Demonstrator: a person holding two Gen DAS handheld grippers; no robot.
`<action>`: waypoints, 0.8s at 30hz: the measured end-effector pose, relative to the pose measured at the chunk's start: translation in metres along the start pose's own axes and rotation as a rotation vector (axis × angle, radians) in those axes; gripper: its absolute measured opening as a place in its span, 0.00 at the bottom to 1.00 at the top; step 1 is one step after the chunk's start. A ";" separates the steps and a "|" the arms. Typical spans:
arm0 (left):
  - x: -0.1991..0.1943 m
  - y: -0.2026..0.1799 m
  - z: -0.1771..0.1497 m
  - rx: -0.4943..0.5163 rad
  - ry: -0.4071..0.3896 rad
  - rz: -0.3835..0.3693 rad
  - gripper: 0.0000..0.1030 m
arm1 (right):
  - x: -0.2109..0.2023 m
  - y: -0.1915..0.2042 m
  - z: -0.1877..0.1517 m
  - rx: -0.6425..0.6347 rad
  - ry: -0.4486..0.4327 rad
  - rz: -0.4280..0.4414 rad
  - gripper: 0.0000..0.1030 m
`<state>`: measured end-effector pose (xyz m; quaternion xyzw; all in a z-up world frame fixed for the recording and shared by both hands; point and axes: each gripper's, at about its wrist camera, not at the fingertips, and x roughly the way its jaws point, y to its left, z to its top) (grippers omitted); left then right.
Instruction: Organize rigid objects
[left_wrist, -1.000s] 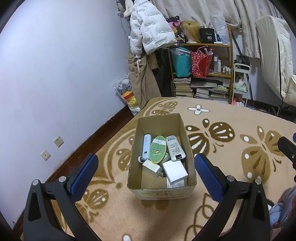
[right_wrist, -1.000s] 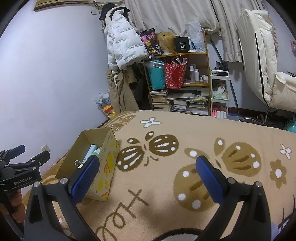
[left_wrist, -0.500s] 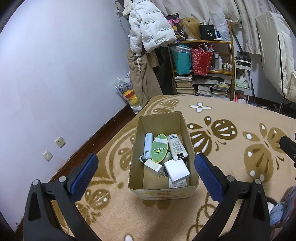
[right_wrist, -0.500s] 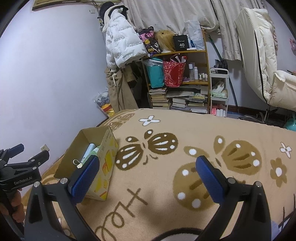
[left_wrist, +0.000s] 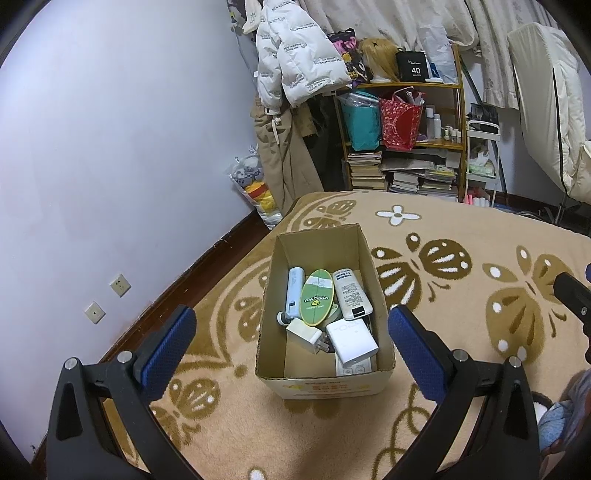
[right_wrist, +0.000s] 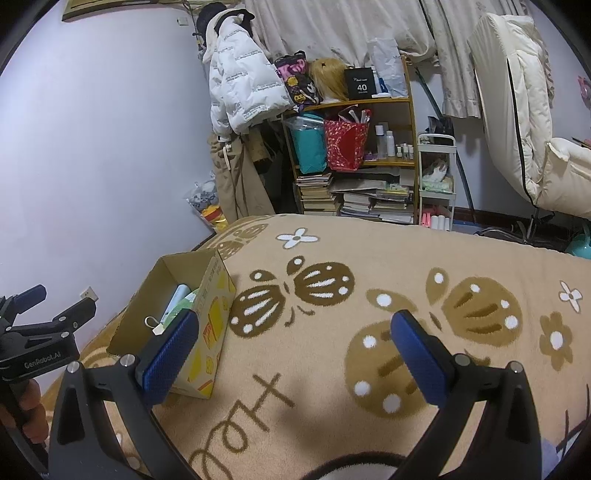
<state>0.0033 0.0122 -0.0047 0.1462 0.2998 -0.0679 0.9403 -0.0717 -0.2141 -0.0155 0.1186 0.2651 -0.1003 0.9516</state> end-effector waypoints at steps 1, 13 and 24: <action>-0.001 0.001 0.000 0.001 -0.002 0.000 1.00 | 0.001 0.000 -0.001 0.001 0.000 0.000 1.00; -0.002 0.001 0.001 0.006 0.003 0.003 1.00 | 0.000 -0.001 0.001 0.001 0.002 0.001 1.00; -0.001 0.000 -0.001 0.010 0.008 0.005 1.00 | 0.000 -0.002 0.001 0.003 0.006 0.001 1.00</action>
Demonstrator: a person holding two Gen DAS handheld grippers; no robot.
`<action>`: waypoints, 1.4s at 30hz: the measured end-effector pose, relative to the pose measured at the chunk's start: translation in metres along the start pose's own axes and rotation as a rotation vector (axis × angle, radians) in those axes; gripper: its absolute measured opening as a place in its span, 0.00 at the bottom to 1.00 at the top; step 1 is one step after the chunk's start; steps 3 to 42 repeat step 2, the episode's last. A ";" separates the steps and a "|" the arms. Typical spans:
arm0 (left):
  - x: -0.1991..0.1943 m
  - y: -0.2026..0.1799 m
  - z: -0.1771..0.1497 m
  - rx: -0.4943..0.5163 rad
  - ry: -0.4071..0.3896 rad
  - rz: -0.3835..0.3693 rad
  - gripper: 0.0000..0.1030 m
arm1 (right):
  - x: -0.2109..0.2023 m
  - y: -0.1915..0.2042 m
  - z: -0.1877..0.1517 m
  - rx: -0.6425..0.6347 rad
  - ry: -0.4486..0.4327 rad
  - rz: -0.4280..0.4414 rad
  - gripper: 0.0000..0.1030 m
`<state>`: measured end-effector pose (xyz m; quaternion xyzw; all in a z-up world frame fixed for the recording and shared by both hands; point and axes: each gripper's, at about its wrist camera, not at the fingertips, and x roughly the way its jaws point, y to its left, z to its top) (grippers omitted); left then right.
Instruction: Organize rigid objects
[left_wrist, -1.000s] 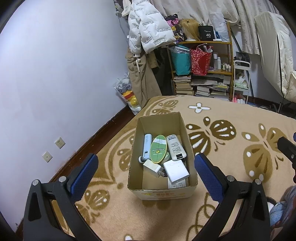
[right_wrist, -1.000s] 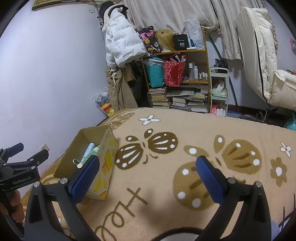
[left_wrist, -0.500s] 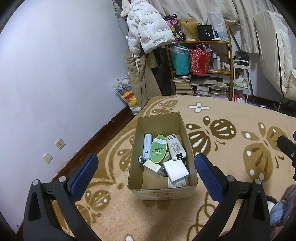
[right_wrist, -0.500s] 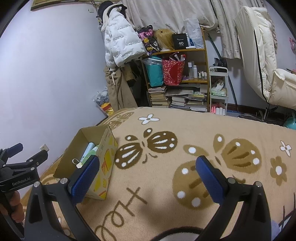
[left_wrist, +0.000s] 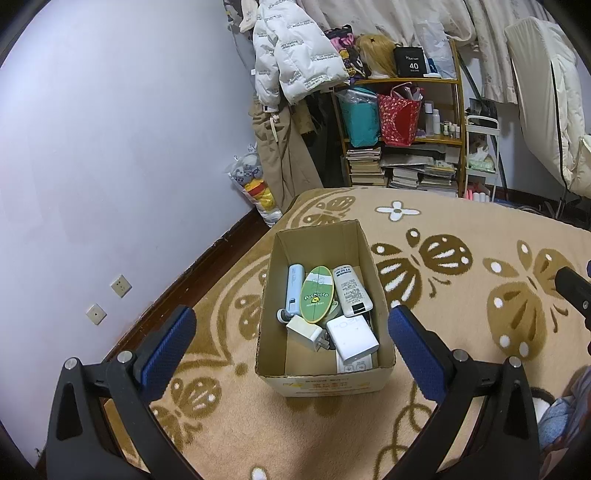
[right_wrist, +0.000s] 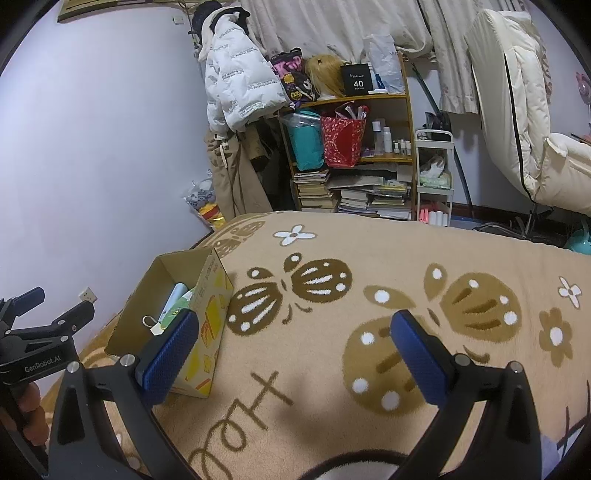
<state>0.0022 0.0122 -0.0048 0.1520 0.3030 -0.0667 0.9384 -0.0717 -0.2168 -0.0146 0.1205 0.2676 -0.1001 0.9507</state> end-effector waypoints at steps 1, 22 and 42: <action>0.001 -0.001 -0.001 0.001 0.002 -0.001 1.00 | 0.000 0.000 0.000 0.001 0.000 0.001 1.00; 0.001 -0.001 -0.002 0.001 0.003 -0.001 1.00 | 0.000 0.000 0.000 0.001 0.000 -0.001 1.00; 0.001 -0.001 -0.002 0.001 0.003 -0.001 1.00 | 0.000 0.000 0.000 0.001 0.000 -0.001 1.00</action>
